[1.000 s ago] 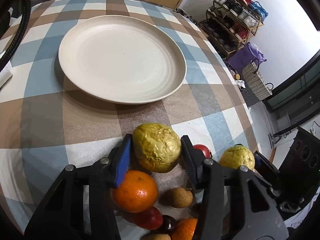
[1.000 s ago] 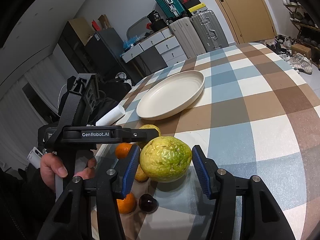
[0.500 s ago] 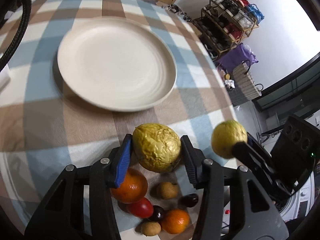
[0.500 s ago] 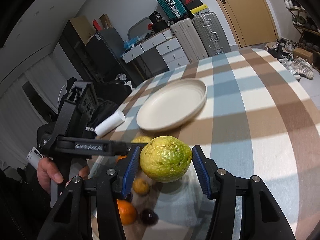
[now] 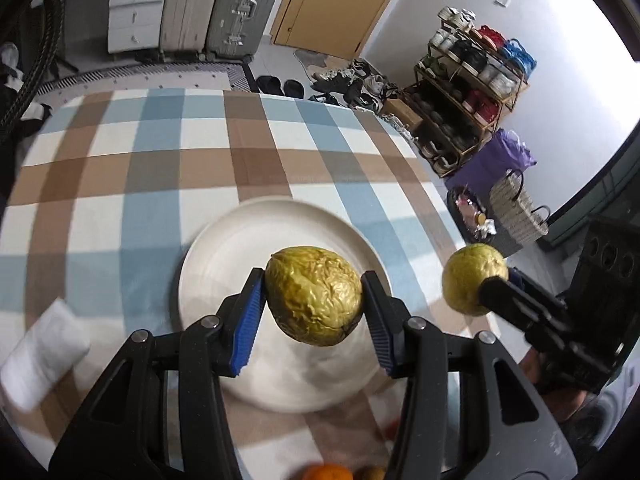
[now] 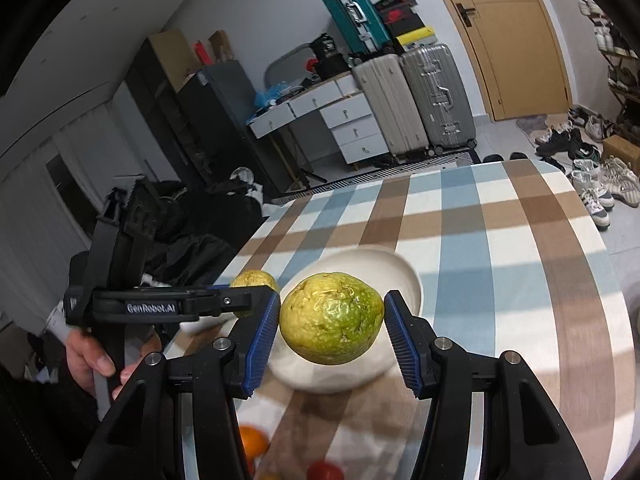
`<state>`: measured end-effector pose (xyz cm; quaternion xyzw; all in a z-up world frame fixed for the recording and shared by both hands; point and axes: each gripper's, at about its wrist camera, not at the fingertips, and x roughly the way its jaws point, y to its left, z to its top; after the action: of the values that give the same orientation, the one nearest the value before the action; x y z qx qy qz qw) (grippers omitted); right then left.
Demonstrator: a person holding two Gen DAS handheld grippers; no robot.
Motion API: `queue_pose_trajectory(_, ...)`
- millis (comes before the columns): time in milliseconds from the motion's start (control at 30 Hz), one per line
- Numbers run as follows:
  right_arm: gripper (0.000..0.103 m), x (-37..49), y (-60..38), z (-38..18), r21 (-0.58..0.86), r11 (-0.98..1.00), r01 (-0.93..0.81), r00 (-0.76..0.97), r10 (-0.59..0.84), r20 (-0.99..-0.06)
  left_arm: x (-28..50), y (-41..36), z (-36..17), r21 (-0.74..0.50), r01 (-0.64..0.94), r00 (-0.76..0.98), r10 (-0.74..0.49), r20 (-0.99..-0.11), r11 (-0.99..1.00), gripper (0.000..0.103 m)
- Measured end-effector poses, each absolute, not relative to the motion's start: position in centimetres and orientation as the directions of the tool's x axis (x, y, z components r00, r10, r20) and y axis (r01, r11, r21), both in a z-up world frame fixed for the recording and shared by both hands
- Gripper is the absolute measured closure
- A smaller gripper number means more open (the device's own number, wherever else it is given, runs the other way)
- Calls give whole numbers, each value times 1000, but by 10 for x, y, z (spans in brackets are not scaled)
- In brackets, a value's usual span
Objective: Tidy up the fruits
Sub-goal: 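Carry both fruits onto the cream plate and open both tools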
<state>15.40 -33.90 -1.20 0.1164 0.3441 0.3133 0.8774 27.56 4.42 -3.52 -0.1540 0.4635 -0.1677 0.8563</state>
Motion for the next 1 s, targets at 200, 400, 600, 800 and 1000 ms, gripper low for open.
queue_pose_trajectory(200, 48, 203, -316, -21, 411, 778, -476, 544, 627, -557, 330, 53, -59, -411, 125, 483, -418, -770, 903, 58)
queue_pose_trajectory(400, 48, 232, -294, -57, 351, 801, -485, 505, 585, -635, 360, 41, -99, -422, 127, 409, -435, -802, 898, 58)
queue_pose_trajectory(600, 48, 252, -278, -87, 299, 813, -499, 473, 545, -692, 370, 38, -118, -424, 101, 405, -426, -809, 900, 58)
queue_pose_trajectory(800, 48, 260, -263, -102, 245, 810, -532, 465, 522, -715, 378, 36, -128, -471, 92, 389, -467, -794, 877, 57)
queue_pose_trajectory(1000, 48, 263, -254, -105, 207, 816, -539, 484, 501, -717, 381, 35, -130, -483, 66, 380, -470, -797, 873, 57)
